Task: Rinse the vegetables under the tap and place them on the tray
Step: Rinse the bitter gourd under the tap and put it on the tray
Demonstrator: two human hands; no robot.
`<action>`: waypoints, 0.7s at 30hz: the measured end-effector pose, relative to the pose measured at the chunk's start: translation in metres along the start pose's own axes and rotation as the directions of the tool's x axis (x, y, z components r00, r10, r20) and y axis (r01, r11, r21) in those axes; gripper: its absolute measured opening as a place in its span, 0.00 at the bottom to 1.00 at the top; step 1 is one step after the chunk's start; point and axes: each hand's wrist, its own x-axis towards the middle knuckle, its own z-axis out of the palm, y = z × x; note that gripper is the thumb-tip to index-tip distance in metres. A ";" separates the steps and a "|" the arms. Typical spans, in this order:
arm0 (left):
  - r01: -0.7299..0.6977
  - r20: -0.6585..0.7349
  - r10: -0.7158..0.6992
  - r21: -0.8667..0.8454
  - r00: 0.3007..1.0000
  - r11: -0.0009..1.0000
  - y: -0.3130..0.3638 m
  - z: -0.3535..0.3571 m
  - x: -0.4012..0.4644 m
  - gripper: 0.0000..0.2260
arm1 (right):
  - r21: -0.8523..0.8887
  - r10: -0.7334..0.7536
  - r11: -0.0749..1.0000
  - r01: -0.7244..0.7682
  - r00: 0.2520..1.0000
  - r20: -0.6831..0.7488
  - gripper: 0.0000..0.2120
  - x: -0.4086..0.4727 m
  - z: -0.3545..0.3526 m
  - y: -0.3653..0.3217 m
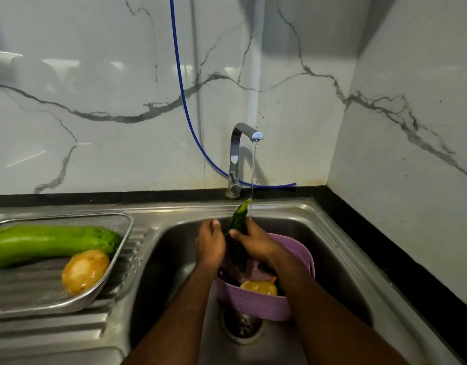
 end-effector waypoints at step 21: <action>0.079 0.440 -0.010 -0.139 0.898 0.987 0.018 -0.008 -0.027 0.15 | 0.620 0.163 0.785 -0.016 0.970 -0.181 0.07 0.008 0.002 -0.020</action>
